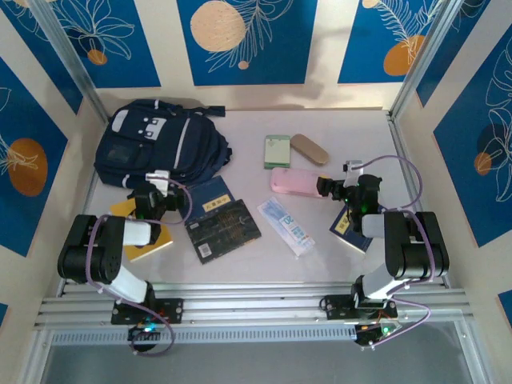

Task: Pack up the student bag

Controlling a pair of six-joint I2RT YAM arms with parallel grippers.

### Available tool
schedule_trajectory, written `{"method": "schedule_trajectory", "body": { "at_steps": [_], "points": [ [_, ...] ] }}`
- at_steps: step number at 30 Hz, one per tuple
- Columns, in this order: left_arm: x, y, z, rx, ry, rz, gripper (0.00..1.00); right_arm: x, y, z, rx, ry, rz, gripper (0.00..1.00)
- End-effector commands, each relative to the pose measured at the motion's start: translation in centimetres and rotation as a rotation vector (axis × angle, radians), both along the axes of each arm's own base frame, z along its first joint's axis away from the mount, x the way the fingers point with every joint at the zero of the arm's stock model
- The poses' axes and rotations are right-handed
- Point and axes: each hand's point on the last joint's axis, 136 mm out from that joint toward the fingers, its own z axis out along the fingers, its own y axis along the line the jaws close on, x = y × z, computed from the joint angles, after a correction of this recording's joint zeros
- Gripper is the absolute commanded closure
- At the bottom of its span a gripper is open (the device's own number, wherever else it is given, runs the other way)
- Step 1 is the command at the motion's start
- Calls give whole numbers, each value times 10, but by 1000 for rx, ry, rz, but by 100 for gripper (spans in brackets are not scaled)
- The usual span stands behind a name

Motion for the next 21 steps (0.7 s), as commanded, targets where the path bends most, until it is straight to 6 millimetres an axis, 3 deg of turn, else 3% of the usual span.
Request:
{"method": "schedule_trajectory", "body": {
  "at_steps": [1, 21],
  "points": [
    [7, -3, 16, 9, -52, -8, 0, -1, 2, 2, -9, -11, 23, 1],
    [8, -4, 16, 18, -52, -4, 0, 0, 2, 2, -10, -11, 24, 1]
  ]
}}
